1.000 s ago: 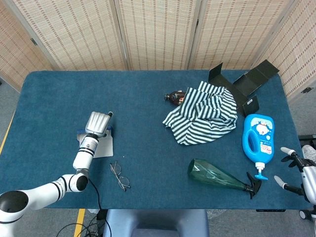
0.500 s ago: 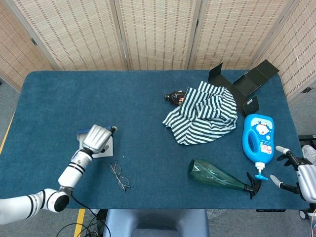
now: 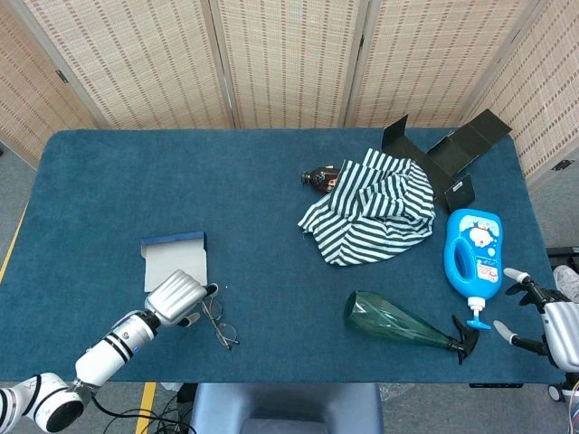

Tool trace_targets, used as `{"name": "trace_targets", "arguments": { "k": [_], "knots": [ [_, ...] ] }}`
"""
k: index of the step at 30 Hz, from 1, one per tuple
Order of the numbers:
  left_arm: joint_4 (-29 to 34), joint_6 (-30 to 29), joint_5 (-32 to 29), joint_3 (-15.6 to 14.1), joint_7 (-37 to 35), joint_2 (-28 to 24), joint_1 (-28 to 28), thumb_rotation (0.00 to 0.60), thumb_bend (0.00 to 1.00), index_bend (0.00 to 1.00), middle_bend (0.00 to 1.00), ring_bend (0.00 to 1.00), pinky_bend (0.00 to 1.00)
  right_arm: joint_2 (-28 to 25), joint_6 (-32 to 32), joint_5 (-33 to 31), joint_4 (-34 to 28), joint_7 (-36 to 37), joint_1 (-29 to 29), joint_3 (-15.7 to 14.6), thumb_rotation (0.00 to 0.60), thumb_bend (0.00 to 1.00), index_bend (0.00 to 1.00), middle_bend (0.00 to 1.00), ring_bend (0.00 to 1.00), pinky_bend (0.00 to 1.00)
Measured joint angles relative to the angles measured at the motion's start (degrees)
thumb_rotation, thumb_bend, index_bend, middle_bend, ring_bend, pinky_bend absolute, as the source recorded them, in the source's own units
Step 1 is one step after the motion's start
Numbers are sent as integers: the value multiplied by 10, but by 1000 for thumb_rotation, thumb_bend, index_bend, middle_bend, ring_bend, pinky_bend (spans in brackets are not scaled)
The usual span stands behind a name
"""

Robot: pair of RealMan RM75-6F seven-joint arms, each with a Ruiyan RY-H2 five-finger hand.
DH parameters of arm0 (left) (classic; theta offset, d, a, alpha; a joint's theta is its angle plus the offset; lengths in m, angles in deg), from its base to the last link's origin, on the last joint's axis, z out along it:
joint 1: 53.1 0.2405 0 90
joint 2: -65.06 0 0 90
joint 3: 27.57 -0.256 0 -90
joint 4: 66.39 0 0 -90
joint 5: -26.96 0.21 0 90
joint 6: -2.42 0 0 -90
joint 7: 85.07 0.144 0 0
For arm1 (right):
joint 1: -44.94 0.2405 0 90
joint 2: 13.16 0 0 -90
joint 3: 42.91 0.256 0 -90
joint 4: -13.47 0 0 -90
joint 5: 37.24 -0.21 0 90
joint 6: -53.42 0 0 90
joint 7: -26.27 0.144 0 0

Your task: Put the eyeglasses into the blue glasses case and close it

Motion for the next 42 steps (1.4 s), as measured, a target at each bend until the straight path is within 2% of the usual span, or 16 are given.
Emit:
{"name": "trace_targets", "arguments": {
  "k": [7, 19, 24, 34, 42],
  "knots": [
    [-46, -15, 63, -18, -19, 45, 20, 600, 319, 459, 984, 932, 980, -2, 0, 1, -1, -1, 0, 0, 600, 195, 183, 413, 504, 416],
    [-96, -6, 78, -13, -23, 96, 28, 600, 319, 492, 984, 933, 980, -3, 2, 0, -2, -2, 0, -1, 600, 201, 183, 413, 504, 416],
    [-117, 6, 77, -5, -29, 107, 25, 600, 336, 500, 984, 934, 980, -4, 4, -2, -3, -3, -3, -1, 600, 202, 183, 413, 504, 416],
    [-122, 21, 80, -2, -33, 114, 21, 600, 463, 512, 984, 935, 980, -3, 4, -3, -3, -3, -4, -1, 600, 201, 183, 413, 505, 416],
    [-120, 32, 73, 4, -21, 114, 17, 600, 469, 519, 984, 935, 980, -3, 6, -5, -1, -2, -6, -1, 600, 201, 183, 413, 505, 416]
  ]
}}
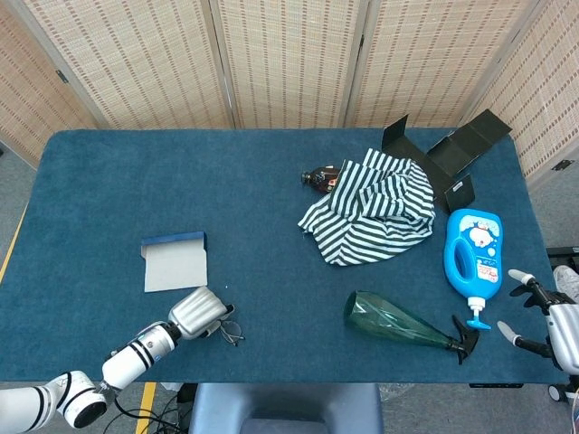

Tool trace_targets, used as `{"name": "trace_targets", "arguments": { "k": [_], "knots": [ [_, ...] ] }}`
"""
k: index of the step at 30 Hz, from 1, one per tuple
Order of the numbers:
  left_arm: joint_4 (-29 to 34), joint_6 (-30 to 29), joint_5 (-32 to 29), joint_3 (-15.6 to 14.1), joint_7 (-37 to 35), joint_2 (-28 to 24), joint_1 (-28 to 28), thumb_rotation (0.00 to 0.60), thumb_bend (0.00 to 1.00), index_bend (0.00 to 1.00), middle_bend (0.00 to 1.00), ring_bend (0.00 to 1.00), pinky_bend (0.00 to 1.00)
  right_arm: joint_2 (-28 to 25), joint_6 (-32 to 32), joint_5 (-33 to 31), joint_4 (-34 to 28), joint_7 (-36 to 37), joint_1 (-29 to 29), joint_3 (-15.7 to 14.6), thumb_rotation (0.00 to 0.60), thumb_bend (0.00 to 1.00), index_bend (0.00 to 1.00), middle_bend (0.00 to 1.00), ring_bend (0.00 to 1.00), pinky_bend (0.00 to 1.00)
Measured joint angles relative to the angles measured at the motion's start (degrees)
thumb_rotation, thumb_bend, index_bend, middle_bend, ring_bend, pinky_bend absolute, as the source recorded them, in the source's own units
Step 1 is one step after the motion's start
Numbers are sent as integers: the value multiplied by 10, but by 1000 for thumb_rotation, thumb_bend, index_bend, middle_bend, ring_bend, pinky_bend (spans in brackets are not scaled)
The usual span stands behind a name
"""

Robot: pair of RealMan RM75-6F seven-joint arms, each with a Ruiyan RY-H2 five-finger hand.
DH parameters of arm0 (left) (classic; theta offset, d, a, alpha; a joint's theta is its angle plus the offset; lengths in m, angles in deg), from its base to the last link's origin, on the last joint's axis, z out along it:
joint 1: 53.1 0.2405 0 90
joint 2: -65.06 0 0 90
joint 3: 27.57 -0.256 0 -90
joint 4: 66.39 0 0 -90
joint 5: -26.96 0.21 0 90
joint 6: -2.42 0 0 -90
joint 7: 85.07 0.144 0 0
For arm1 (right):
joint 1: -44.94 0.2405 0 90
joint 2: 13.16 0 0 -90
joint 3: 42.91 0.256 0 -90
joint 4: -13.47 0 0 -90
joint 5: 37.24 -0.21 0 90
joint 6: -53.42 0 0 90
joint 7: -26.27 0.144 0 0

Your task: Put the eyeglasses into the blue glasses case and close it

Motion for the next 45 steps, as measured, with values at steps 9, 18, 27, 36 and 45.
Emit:
{"name": "trace_targets", "arguments": {
  "k": [9, 18, 27, 36, 45],
  "knots": [
    [7, 9, -13, 0, 11, -5, 3, 600, 469, 510, 984, 935, 980, 0, 1, 1, 0, 0, -1, -1, 600, 201, 183, 413, 505, 416],
    [-1, 9, -13, 0, 5, 3, 5, 600, 469, 514, 984, 935, 980, -2, 4, 1, -4, -3, -3, -1, 600, 201, 183, 413, 505, 416],
    [-17, 10, -12, 3, -12, 14, 6, 600, 469, 575, 989, 942, 983, -3, 4, 0, -6, -5, -4, 0, 600, 201, 183, 413, 505, 416],
    [-21, 3, -20, 5, -35, 17, 15, 600, 478, 613, 1000, 952, 988, -4, 6, 0, -7, -4, -6, 0, 600, 201, 183, 413, 506, 416],
    [-8, -14, -46, 16, -68, -1, 32, 600, 500, 636, 1000, 953, 988, -3, 1, 2, -6, -3, -1, 2, 600, 201, 183, 413, 506, 416]
  ]
}}
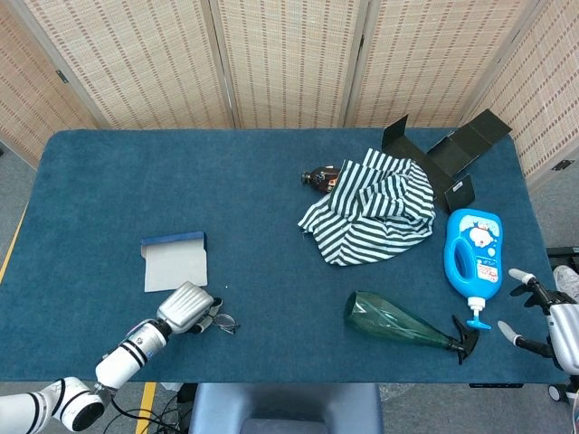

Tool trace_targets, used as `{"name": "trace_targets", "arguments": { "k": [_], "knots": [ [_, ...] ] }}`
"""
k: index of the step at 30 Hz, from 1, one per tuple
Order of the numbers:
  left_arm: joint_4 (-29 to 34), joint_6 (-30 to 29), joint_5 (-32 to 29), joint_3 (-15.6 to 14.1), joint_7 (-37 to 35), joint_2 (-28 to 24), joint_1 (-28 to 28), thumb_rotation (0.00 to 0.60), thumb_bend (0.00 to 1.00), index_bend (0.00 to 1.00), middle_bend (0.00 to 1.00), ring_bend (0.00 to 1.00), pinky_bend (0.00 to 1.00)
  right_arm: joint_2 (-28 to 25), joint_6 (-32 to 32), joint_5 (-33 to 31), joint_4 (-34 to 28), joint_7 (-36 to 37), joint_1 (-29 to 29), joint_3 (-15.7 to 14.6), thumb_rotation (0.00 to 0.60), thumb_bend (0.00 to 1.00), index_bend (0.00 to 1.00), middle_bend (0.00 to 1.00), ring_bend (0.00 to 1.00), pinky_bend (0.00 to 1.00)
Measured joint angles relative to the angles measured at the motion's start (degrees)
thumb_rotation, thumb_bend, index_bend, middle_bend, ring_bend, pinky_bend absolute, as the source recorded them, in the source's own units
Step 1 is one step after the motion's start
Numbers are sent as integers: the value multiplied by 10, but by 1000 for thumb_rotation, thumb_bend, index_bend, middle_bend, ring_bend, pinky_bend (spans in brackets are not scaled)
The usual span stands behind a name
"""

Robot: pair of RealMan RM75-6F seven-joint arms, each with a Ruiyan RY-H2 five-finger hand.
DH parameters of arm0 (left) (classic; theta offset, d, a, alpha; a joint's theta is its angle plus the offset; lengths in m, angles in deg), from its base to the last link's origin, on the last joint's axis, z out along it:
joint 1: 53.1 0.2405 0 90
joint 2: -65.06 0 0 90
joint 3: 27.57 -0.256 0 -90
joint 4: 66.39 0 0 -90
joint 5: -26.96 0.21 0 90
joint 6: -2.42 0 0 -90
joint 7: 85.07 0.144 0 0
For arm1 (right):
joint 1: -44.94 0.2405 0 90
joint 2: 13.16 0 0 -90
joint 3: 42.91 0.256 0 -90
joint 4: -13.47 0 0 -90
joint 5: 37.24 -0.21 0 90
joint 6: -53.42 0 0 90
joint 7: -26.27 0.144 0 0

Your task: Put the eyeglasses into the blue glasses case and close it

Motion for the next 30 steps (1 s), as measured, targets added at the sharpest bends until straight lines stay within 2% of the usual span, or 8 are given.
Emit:
{"name": "trace_targets", "arguments": {
  "k": [9, 15, 26, 30],
  "knots": [
    [-10, -21, -44, 39, -29, -14, 10, 600, 503, 643, 1000, 953, 988, 1, -4, -2, 1, 1, 3, 1, 600, 202, 183, 413, 506, 416],
    [-42, -27, -83, 63, -32, -5, 13, 600, 504, 648, 1000, 953, 988, 1, -4, -3, 2, 2, 1, 1, 600, 201, 183, 413, 506, 416],
    [-166, -16, -117, 86, -40, 54, 4, 600, 503, 634, 1000, 953, 988, 0, 0, -4, 0, 0, -2, -1, 600, 201, 183, 413, 506, 416],
    [-210, -13, -127, 95, -41, 77, 0, 600, 503, 586, 1000, 953, 988, -2, 1, -5, -1, -1, -3, 0, 600, 201, 183, 413, 506, 416]
  ]
}}
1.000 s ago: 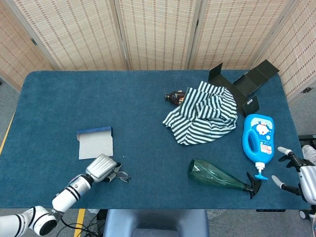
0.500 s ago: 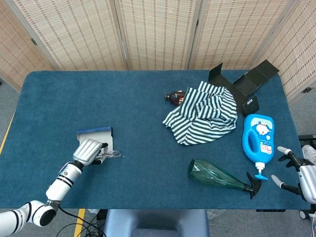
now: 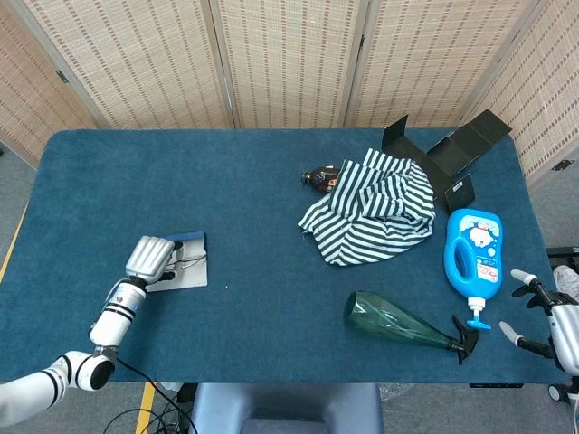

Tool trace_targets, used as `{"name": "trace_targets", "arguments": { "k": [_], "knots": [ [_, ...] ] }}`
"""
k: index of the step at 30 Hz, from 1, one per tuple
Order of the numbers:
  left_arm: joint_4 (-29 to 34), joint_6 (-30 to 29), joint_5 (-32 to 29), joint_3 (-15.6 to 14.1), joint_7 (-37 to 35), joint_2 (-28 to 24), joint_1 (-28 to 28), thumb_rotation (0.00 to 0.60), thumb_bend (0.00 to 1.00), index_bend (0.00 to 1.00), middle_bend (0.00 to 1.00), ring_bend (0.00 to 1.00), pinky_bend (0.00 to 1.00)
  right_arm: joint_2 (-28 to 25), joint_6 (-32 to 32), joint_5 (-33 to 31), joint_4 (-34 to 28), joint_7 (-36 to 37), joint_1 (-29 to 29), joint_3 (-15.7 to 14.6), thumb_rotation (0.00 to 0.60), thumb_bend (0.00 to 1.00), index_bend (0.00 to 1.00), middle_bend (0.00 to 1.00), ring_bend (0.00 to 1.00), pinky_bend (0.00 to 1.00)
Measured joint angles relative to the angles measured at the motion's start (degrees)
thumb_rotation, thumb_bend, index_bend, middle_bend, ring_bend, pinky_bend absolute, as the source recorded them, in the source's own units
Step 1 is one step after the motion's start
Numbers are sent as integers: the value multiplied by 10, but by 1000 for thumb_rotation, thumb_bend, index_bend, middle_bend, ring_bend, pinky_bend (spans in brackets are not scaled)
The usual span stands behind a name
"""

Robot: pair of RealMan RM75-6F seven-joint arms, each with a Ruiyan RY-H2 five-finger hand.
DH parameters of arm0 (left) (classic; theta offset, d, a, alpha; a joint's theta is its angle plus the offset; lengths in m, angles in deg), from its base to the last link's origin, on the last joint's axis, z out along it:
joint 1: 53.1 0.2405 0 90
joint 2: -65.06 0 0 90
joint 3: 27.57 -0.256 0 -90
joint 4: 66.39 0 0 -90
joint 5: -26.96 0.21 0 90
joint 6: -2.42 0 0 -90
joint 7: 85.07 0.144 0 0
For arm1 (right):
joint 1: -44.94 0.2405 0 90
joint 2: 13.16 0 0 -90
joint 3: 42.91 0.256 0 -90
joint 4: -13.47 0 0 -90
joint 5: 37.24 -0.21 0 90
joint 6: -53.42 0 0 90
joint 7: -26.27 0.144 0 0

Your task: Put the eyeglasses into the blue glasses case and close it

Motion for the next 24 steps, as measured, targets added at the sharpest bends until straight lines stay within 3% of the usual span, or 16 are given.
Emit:
{"name": "trace_targets", "arguments": {
  "k": [3, 5, 8, 17, 24],
  "knots": [
    [-20, 5, -10, 3, 8, 10, -2, 600, 497, 457, 1000, 952, 988, -1, 0, -2, 0, -1, -1, 0, 600, 201, 183, 413, 506, 416],
    [-15, 11, -20, 3, 22, 7, -1, 600, 492, 327, 1000, 951, 988, -1, 0, -3, -1, -1, -2, 0, 600, 201, 183, 413, 506, 416],
    [1, 13, -34, 3, 50, 1, 0, 600, 449, 219, 1000, 950, 988, 0, -2, -1, -1, -2, 0, 0, 600, 201, 183, 413, 506, 416],
    [67, -3, -75, 2, 126, -21, 6, 600, 395, 97, 992, 942, 988, 0, -6, -2, -2, -5, 2, 1, 600, 201, 183, 413, 506, 416],
    [59, -13, -87, 2, 176, -11, -1, 600, 376, 48, 991, 942, 988, 1, -7, -1, -1, -3, 3, 0, 600, 201, 183, 413, 506, 416]
  ]
}}
